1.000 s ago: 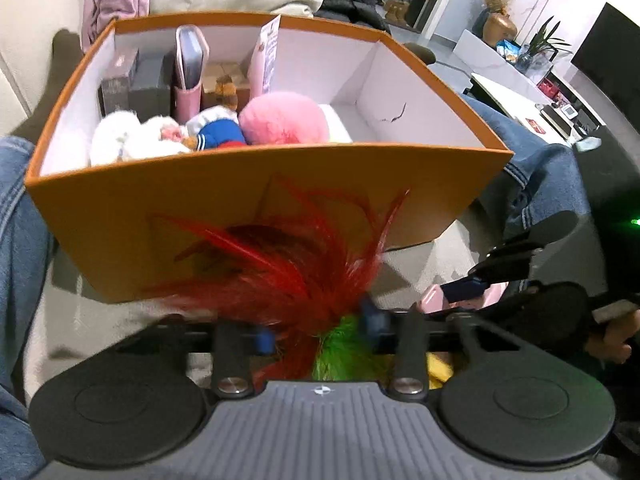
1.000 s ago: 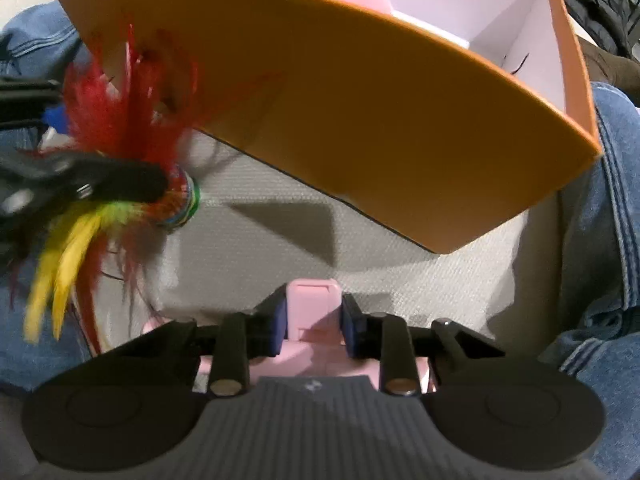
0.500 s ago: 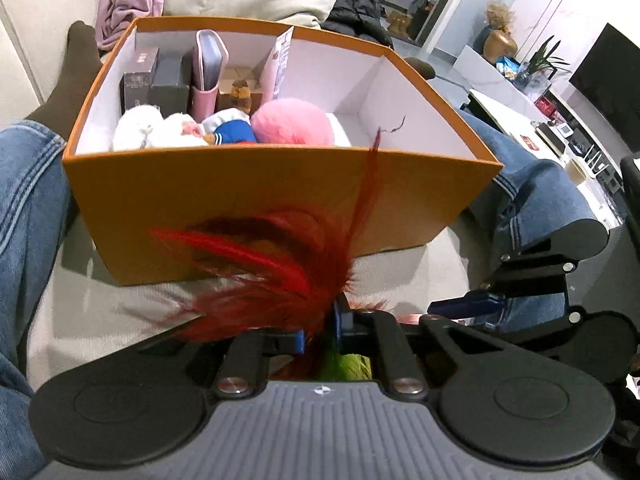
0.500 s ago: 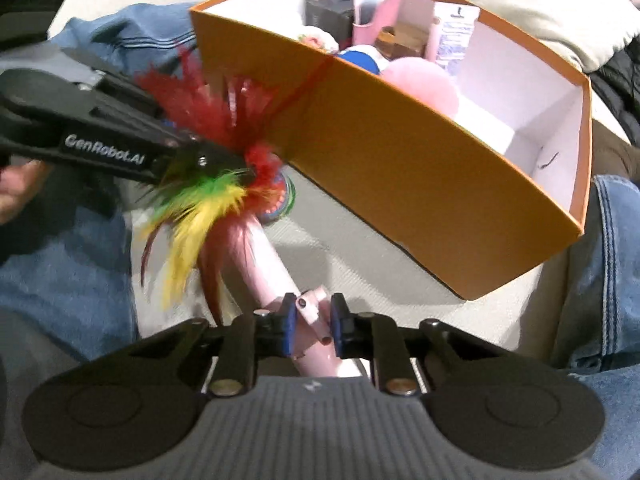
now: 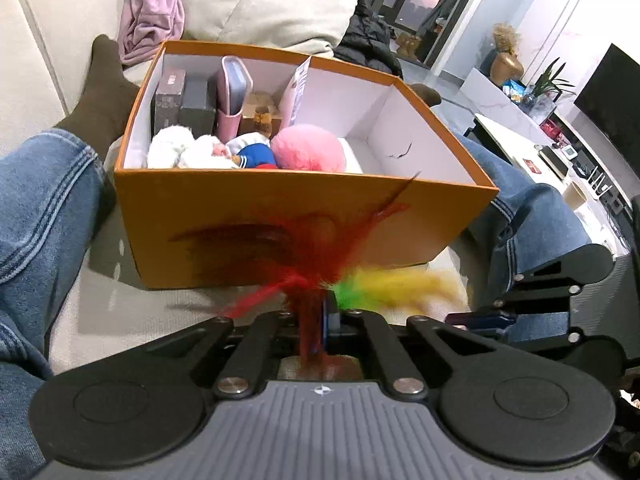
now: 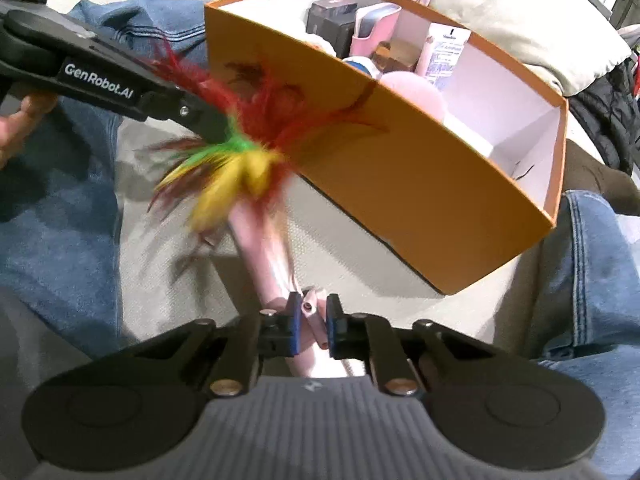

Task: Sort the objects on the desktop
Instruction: 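Lift the feather toy with left gripper while right lifts the pink bottle over the box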

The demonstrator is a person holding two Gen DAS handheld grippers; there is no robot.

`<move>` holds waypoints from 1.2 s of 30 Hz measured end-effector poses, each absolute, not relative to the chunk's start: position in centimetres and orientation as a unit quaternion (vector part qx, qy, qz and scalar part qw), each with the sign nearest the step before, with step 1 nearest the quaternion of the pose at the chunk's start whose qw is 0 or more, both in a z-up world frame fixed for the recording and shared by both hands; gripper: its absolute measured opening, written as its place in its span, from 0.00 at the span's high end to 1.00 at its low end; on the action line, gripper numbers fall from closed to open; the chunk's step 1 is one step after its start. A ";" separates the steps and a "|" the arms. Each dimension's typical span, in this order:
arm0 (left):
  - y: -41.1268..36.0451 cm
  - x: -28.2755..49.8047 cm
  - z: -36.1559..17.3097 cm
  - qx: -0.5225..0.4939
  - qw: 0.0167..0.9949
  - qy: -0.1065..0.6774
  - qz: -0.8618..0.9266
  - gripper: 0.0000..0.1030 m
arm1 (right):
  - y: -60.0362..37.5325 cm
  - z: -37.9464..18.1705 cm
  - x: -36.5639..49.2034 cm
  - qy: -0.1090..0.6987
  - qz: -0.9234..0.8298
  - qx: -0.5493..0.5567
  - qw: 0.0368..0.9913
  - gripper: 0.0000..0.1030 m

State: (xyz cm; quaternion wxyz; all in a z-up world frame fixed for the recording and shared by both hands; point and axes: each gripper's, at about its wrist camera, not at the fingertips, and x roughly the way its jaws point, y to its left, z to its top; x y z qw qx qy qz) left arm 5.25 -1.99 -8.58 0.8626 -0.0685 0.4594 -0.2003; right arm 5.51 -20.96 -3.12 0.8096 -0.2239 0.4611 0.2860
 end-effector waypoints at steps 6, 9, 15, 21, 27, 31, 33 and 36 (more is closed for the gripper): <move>-1.2 6.2 -9.3 -0.117 0.851 0.476 -0.188 0.82 | -21.5 -2.0 5.2 0.438 0.280 -0.244 0.819 0.94; -1.1 6.3 -9.3 -0.116 0.852 0.478 -0.179 0.72 | -21.0 -1.8 4.9 0.418 0.277 -0.292 0.815 0.94; -1.7 7.4 -10.2 -0.131 0.844 0.487 -0.181 0.46 | -20.3 -1.8 4.6 0.388 0.280 -0.377 0.793 0.94; -2.1 8.4 -11.1 -0.145 0.843 0.481 -0.192 0.83 | -21.2 0.1 4.3 0.390 0.278 -0.369 0.797 0.94; -1.8 7.5 -10.2 -0.155 0.847 0.463 -0.209 0.99 | -23.1 3.5 5.1 0.410 0.275 -0.277 0.825 0.94; -1.3 6.5 -7.9 -0.163 0.855 0.439 -0.222 0.99 | -24.6 7.0 5.8 0.411 0.277 -0.208 0.843 0.94; -1.1 6.0 -6.3 -0.165 0.862 0.423 -0.226 0.99 | -25.1 9.0 6.4 0.403 0.272 -0.175 0.856 0.94; -0.7 5.5 -3.7 -0.169 0.872 0.396 -0.233 0.99 | -25.5 11.5 7.8 0.386 0.262 -0.132 0.875 0.94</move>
